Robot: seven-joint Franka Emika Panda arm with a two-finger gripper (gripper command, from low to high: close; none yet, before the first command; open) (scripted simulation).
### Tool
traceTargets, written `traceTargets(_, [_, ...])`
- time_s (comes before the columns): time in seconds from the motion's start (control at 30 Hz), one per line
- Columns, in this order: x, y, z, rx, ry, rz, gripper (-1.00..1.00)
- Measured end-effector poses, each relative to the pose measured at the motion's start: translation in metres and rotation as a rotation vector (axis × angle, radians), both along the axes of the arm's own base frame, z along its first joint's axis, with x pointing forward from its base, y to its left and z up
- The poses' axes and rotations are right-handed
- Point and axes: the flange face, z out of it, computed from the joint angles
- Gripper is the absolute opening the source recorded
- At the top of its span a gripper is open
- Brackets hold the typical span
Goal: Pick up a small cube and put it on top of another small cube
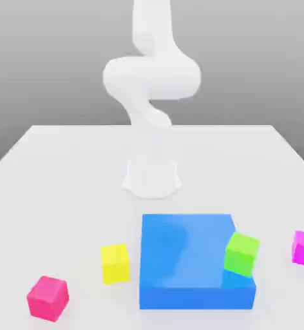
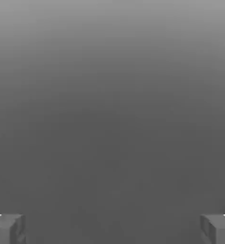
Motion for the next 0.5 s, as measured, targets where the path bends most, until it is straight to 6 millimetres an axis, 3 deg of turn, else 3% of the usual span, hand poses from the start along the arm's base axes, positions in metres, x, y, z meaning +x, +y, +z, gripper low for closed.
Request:
traceTargets(0.23, [0.074,-0.047,-0.116,0.056,0.195,-0.034,0.0])
traceTargets(0.37, [0.098,-0.073,-0.189,0.079,0.302,-0.065,0.0])
traceTargets(0.5, [0.109,-0.1,-0.263,0.093,0.408,-0.102,0.0])
